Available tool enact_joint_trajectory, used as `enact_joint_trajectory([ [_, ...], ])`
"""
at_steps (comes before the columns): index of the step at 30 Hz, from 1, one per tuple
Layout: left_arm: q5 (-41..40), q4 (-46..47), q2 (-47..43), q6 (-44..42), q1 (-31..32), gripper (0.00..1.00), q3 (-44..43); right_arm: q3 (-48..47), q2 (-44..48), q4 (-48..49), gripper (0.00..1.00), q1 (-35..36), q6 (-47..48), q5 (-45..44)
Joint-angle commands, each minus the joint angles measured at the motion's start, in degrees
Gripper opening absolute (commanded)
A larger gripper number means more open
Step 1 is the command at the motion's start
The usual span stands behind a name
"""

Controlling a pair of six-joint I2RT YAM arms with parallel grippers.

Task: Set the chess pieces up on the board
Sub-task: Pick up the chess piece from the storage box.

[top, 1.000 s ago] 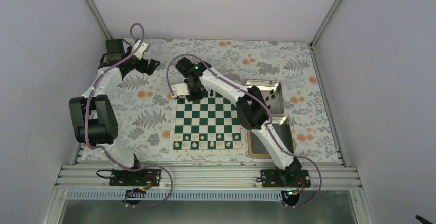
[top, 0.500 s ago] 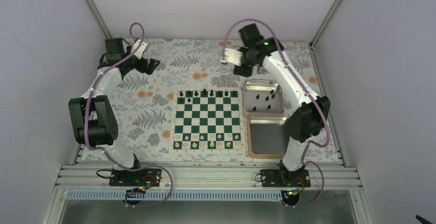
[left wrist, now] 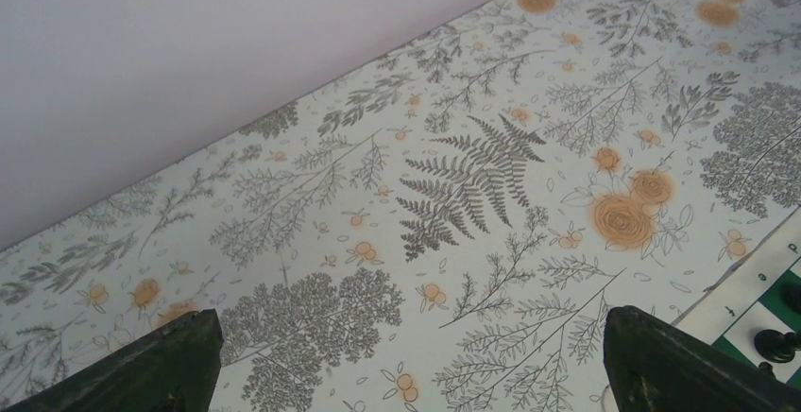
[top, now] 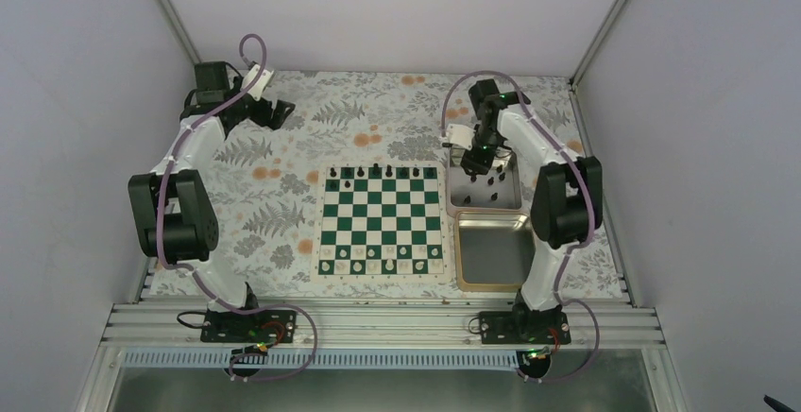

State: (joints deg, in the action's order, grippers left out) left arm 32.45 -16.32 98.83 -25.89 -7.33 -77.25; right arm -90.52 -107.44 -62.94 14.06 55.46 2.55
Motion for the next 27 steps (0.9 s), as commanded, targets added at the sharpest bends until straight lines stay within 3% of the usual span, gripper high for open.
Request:
enact_joint_trajectory([
  [1,-1.11,-0.78,0.62,-0.29,0.10,1.00,-0.77,-1.22,-5.74,0.66,0.61,-1.49,-0.62,0.91],
  [10,-1.25,-1.21,0.97,-0.40,0.08,1.00,-1.56,-2.49,-9.66,1.29,0.57,-3.85,-0.79,0.28],
  [18,-1.20,-1.34,0.99,-0.38,0.12,1.00,-1.62,-2.96,-11.83,1.45,0.45,-4.13,-1.22,0.71],
  [27,-1.16,-1.43,0.84,-0.46,0.15,1.00,-1.27,-3.18,-13.44,1.82,0.38,-4.13,-1.49,0.85],
])
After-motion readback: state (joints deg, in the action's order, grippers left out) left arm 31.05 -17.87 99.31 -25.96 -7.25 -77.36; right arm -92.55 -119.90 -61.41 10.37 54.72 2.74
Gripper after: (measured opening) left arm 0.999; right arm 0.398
